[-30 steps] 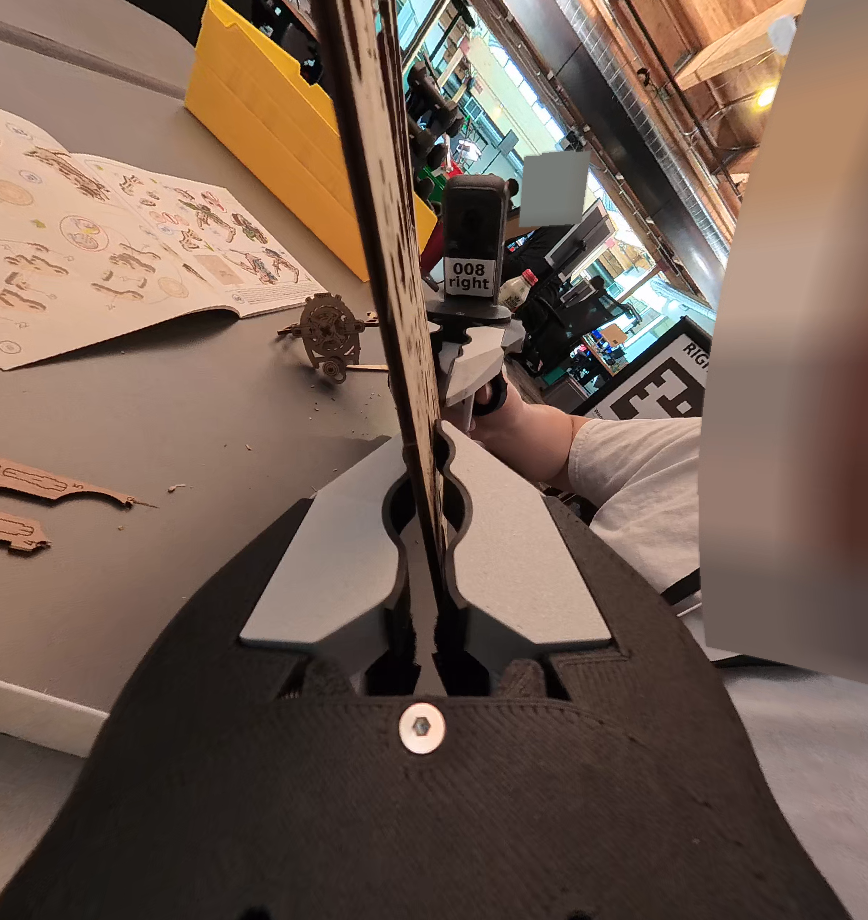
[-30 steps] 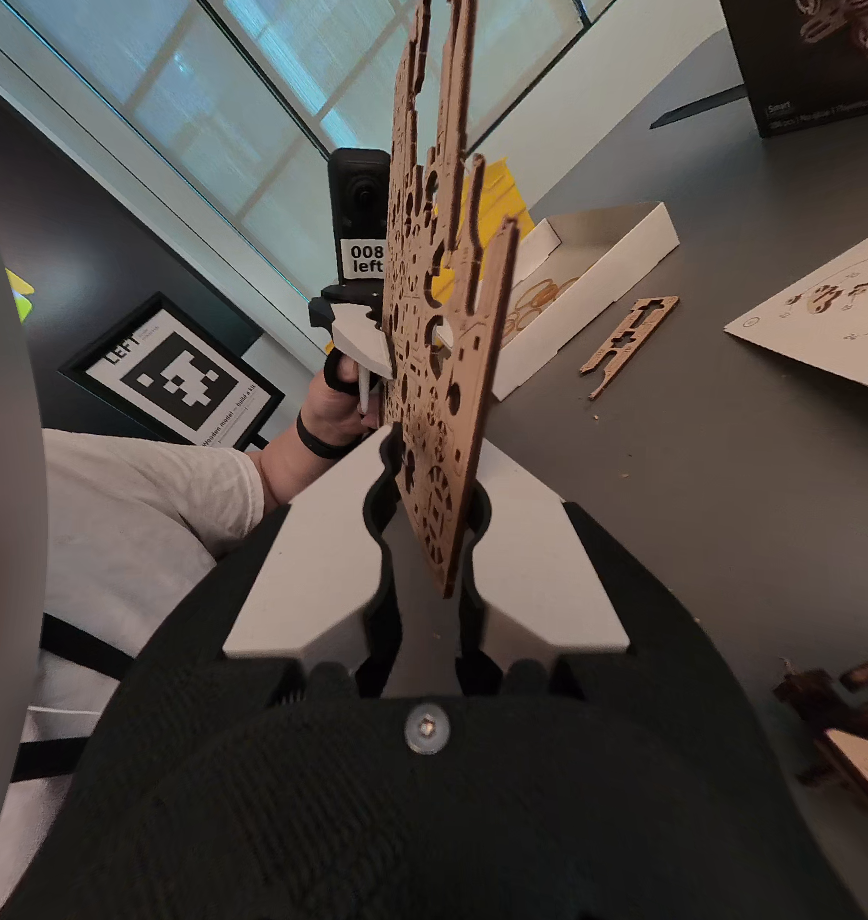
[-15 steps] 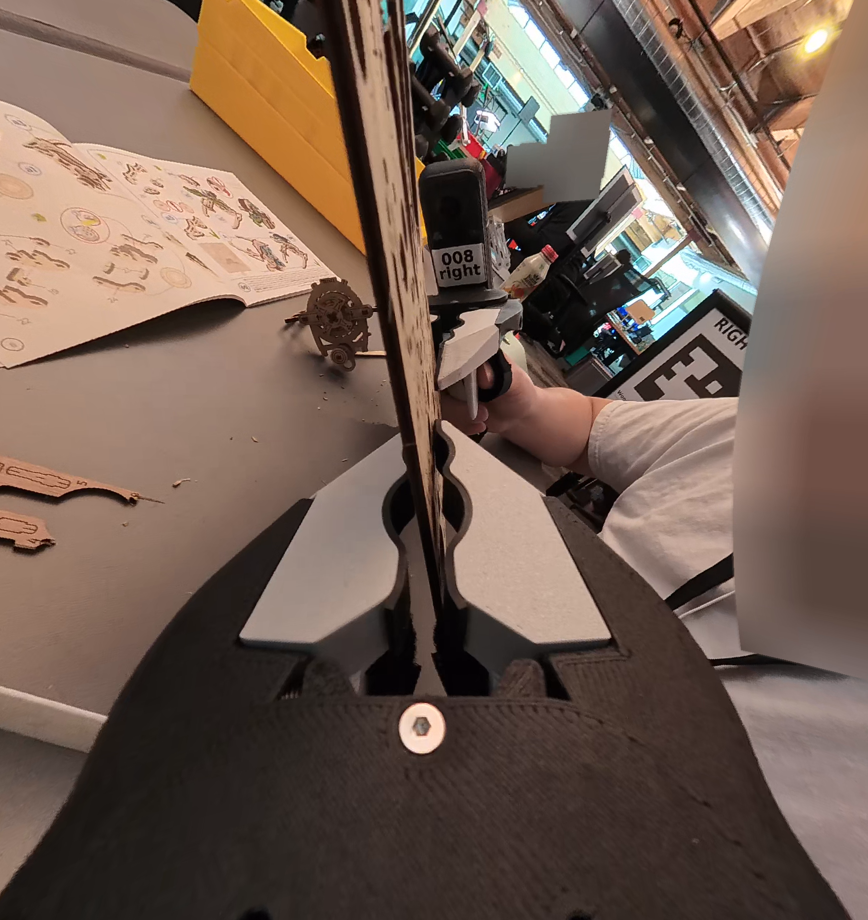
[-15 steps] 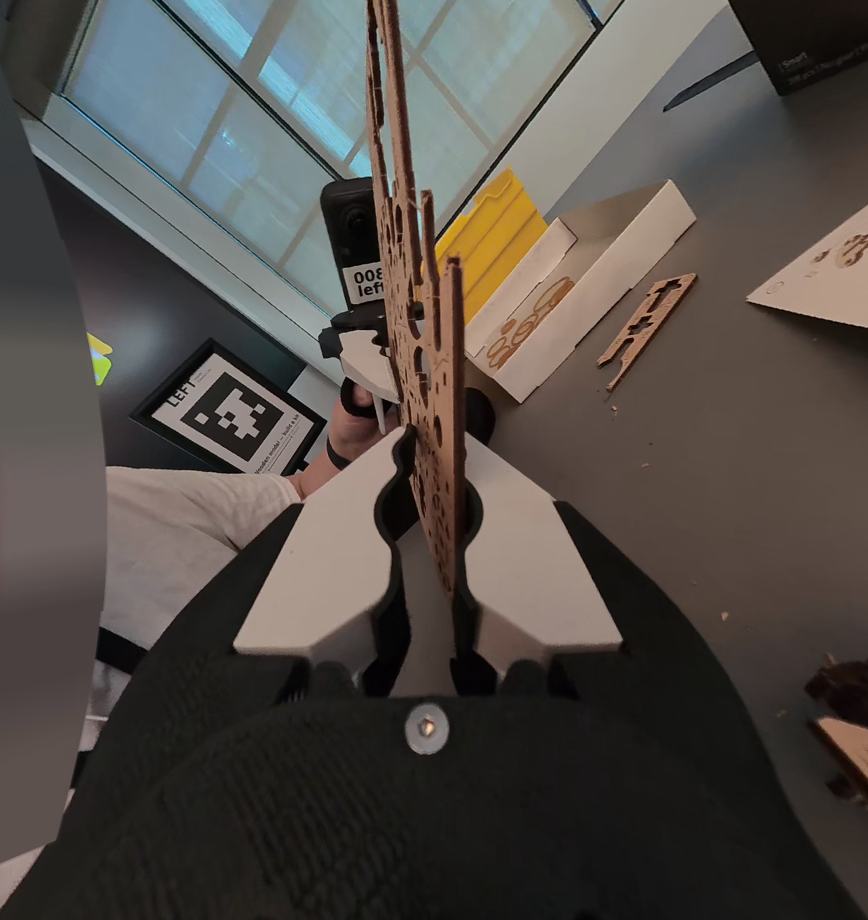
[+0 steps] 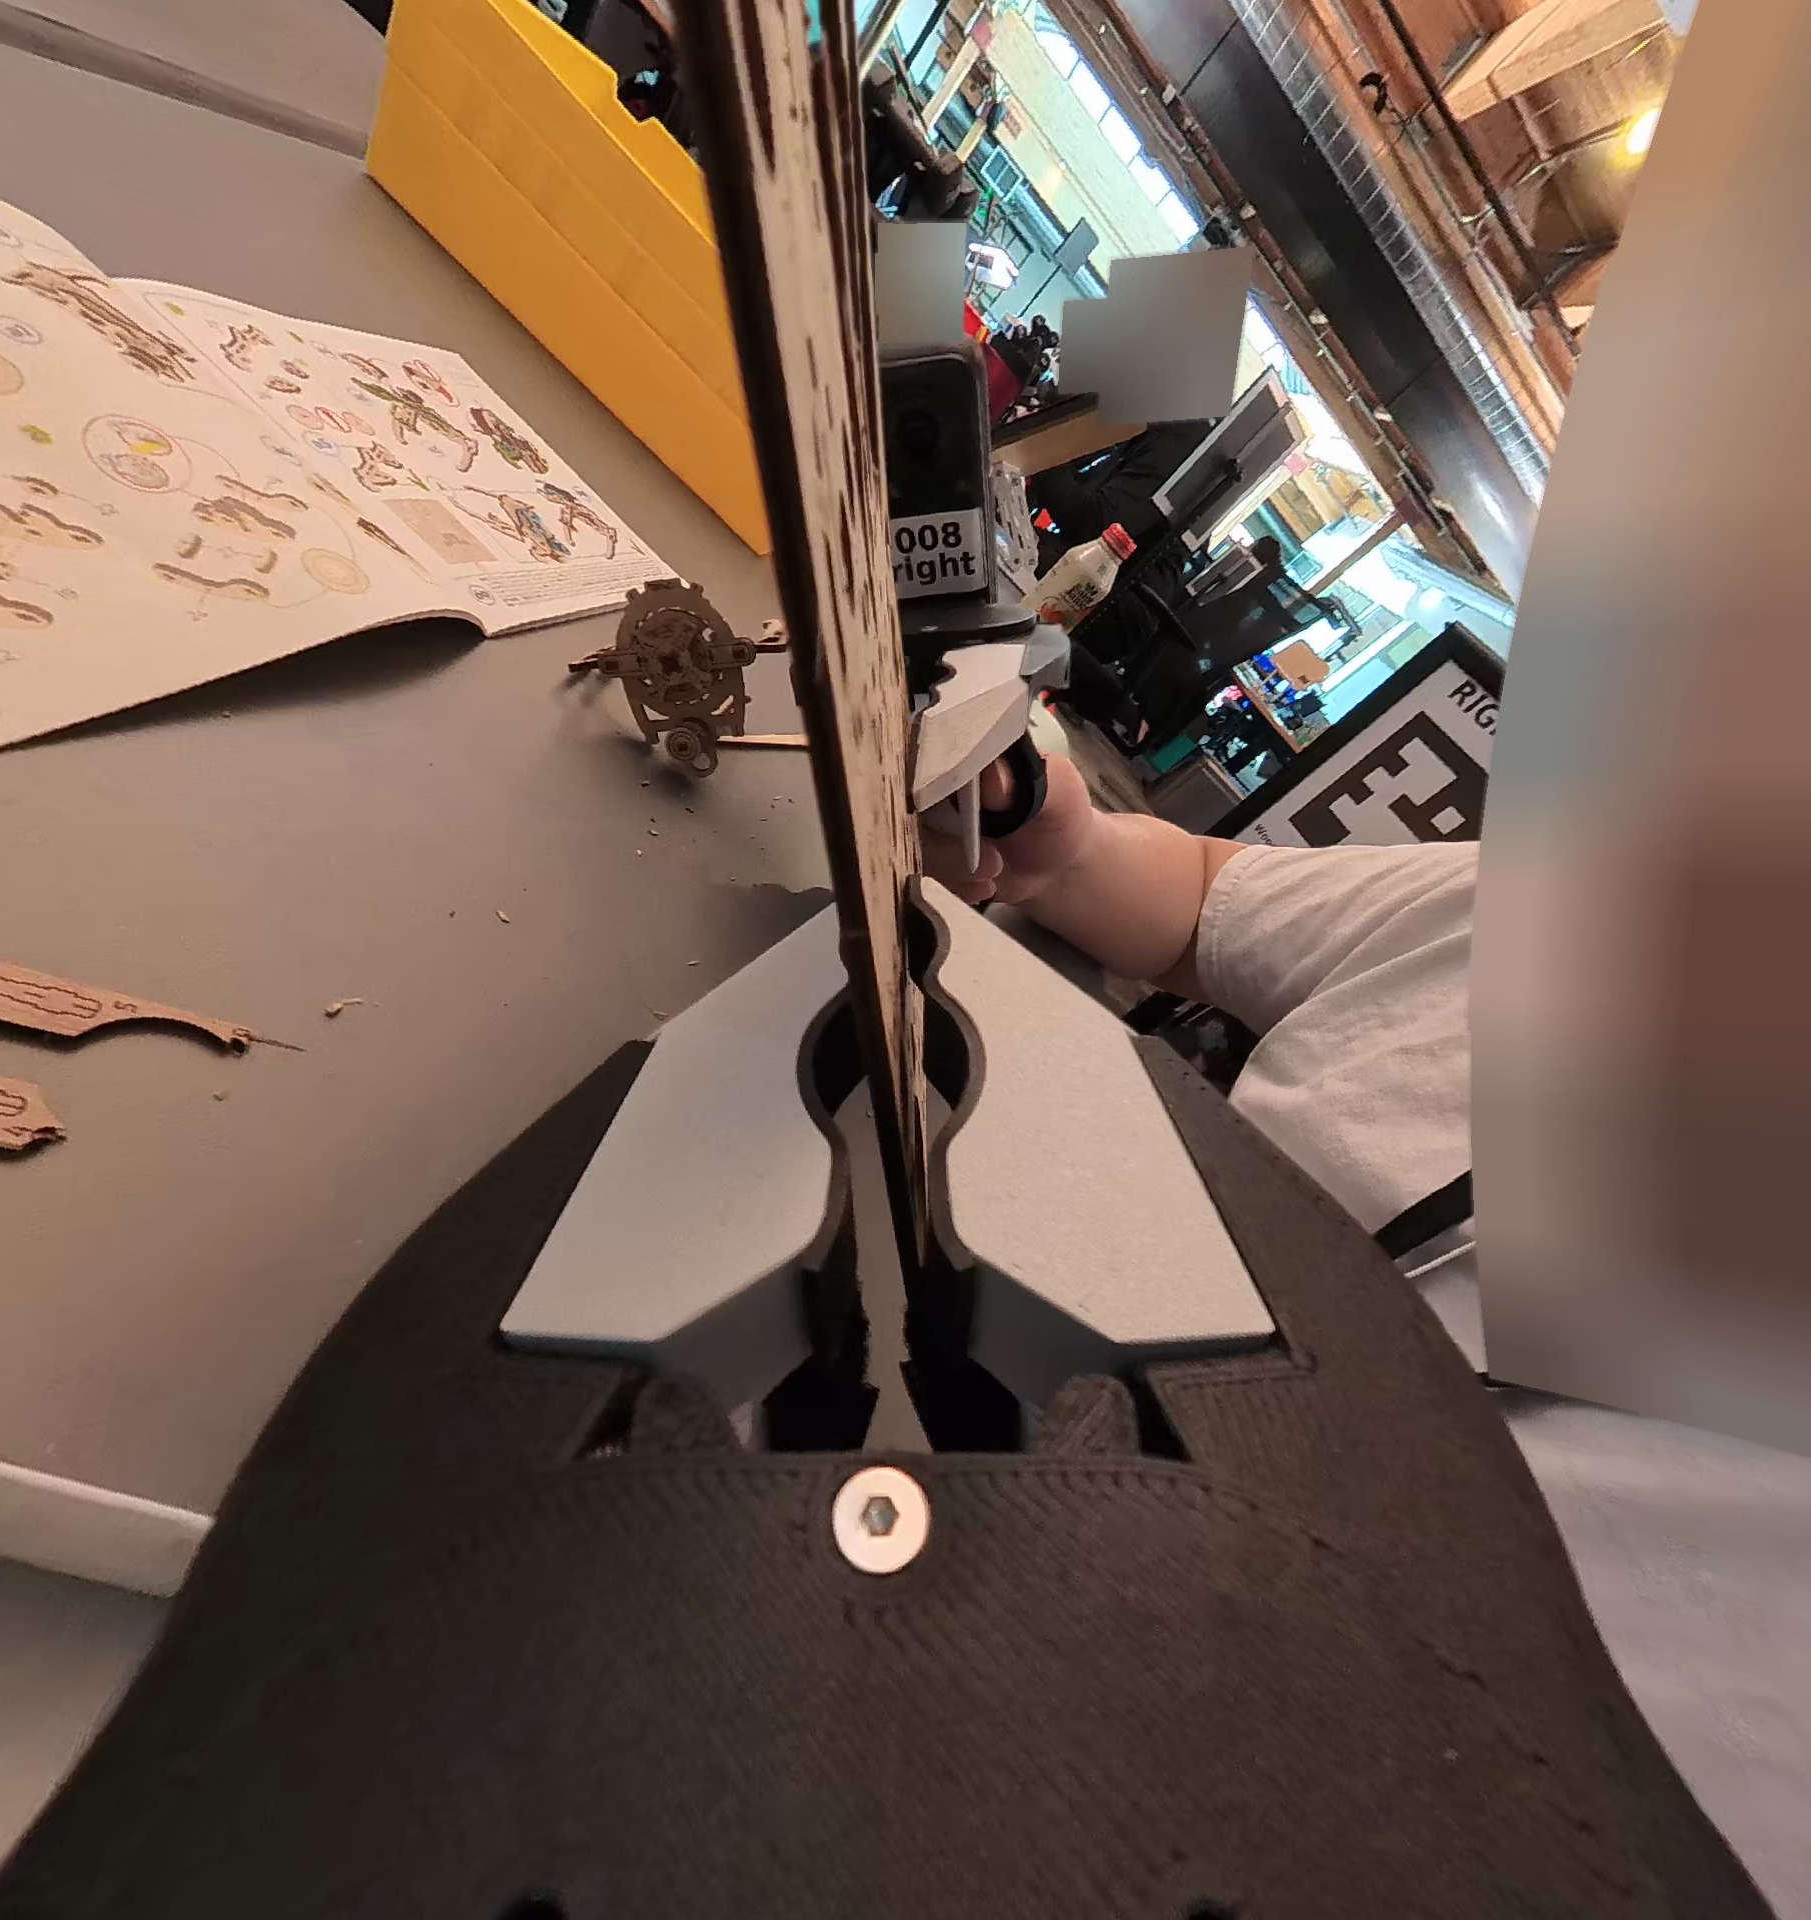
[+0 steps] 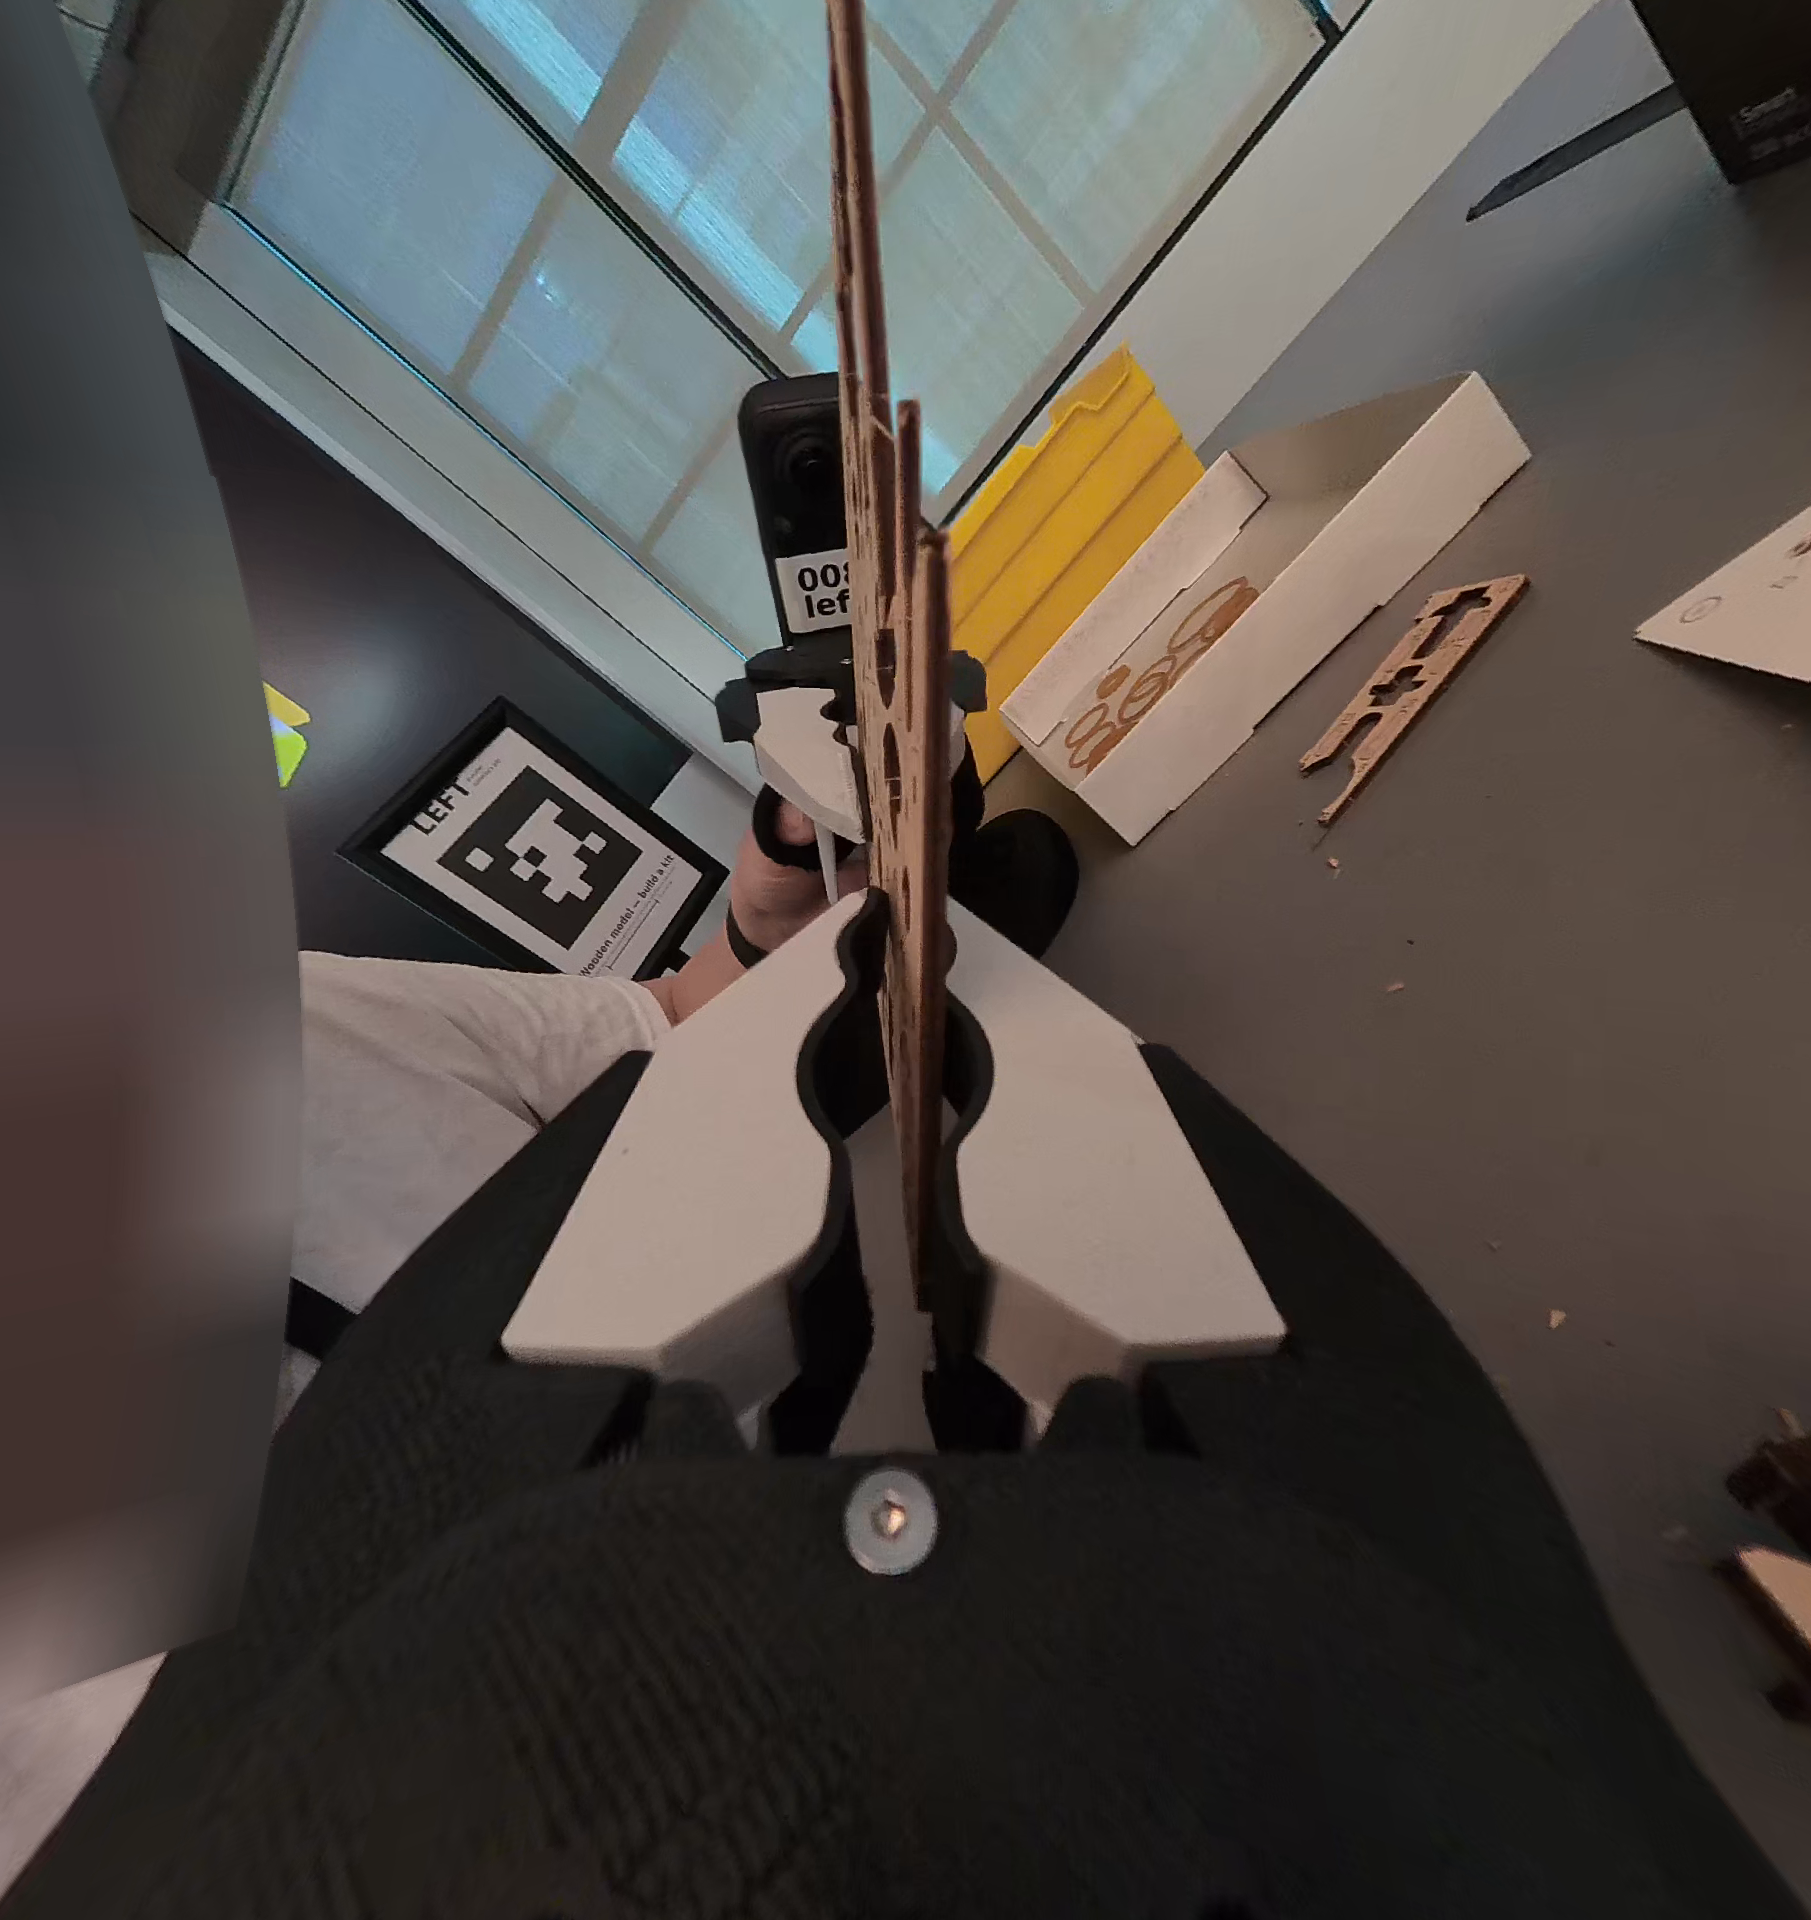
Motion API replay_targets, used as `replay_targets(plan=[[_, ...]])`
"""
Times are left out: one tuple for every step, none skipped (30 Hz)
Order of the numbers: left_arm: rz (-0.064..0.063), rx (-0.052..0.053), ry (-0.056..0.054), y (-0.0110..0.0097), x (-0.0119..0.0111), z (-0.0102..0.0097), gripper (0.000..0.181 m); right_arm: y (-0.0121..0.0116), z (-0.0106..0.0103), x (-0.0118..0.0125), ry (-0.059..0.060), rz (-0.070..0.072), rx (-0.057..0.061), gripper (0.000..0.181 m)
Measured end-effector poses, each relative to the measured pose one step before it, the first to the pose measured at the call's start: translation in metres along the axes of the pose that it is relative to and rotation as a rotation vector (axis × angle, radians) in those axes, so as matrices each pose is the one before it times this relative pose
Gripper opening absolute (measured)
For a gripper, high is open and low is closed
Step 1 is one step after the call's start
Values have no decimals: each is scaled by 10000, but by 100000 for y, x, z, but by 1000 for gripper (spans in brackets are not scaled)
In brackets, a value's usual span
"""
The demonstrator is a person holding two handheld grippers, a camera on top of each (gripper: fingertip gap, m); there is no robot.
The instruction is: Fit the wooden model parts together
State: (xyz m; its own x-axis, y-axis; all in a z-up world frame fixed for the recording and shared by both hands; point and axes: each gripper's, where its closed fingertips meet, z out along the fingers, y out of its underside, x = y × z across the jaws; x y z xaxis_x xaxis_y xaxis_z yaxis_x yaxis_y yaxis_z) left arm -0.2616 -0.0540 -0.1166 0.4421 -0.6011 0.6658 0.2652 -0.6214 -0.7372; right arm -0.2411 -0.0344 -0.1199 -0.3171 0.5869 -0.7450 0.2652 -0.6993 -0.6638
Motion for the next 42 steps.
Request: replay_targets(plan=[[-36,7,27,21,-7,19,1,-2,-17,-30,72,-157,-21,1],[-11,-1,25,22,-3,28,1,-5,-22,-15,80,-146,-40,1],[-5,-10,10,37,-25,31,1,5,-32,-6,81,-127,-45,1],[13,-1,7,18,-6,32,1,4,-31,5,77,-71,-25,1],[34,8,24,-8,44,11,1,-20,-14,-48,22,-12,6,1],[52,-13,15,3,61,4,1,0,-15,-45,1,28,-1,1],[71,-32,-16,22,42,8,1,23,-1,-16,0,38,-13,1],[82,-25,-39,19,13,16,1,18,-7,22,0,64,-11,1],[63,-4,-32,7,25,19,1,18,-29,36,-14,87,3,1],[15,-13,-36,29,-26,28,1,33,-13,76,25,63,-6,1],[-10,-10,-13,34,-45,16,1,55,-12,67,35,25,-15,2],[-54,2,19,19,-32,11,1,18,-10,37,25,27,-8,2],[-83,13,40,17,-12,18,1,27,-15,36,24,26,-15,2],[-53,3,16,26,-26,14,1,28,-7,47,40,4,-15,2],[-5,5,-12,13,-17,23,1,9,-23,57,49,-46,-5,3],[31,7,-2,-17,11,0,1,-20,1,-36,-18,-45,-5,3],[42,22,58,-62,131,-27,1,-95,5,-195,-148,-39,18,2],[35,37,96,-116,191,-55,1,-109,30,-320,-266,-52,16,1],[14,12,26,-84,93,-51,1,-69,34,-194,-167,-34,-13,1],[-15,-5,-75,-27,-30,-26,1,-34,33,-3,5,-32,-1,1],[-34,8,-40,-23,22,-42,1,-28,39,-7,41,-60,27,2],[-81,-4,-8,-17,43,-53,1,30,45,12,83,-72,-8,3],[-131,-40,-1,42,-3,-58,1,61,29,116,169,-82,-55,5],[-152,-33,6,32,-21,-44,1,10,-30,171,223,-127,-38,7],[-149,-12,8,16,-37,-49,1,-93,-118,202,254,-123,9,10],[-178,-83,15,128,-52,-35,1,-208,-187,157,221,-87,45,13],[-192,-152,35,206,-42,-10,1,-219,-219,101,173,-44,30,15],[-178,-115,56,170,-6,2,1,-88,-173,69,149,-8,-72,17],[-187,-133,82,214,50,19,1,40,-144,167,239,37,-150,22],[-186,-204,85,281,57,40,1,122,-147,186,265,-19,-140,30],[-123,-215,61,305,34,59,1,80,-129,209,325,-134,-55,39],[-29,-136,61,202,53,54,1,111,-74,-101,199,-296,-84,43],[-34,-173,117,235,180,56,1,276,-60,-181,207,-379,-187,47],[-6,-152,189,182,356,60,1,385,-118,171,461,-378,-187,55],[39,-122,167,199,377,93,1,394,-208,9,401,-378,-150,63],[-3,-284,105,468,295,138,1,411,-324,-209,291,-352,-118,69],[-27,-352,-11,586,107,206,1,486,-474,0,413,-293,-112,77],[60,-242,-90,458,-5,307,1,518,-613,135,467,-287,-47,84],[33,-318,-103,586,-66,440,1,580,-700,233,498,-290,7,90],[-1,-352,-32,640,13,562,1,702,-744,97,372,-158,5,94],[-20,-270,-8,549,11,633,1,706,-707,-339,64,26,17,93],[-51,-313,6,629,-6,679,1,674,-602,-478,-45,118,40,94]])
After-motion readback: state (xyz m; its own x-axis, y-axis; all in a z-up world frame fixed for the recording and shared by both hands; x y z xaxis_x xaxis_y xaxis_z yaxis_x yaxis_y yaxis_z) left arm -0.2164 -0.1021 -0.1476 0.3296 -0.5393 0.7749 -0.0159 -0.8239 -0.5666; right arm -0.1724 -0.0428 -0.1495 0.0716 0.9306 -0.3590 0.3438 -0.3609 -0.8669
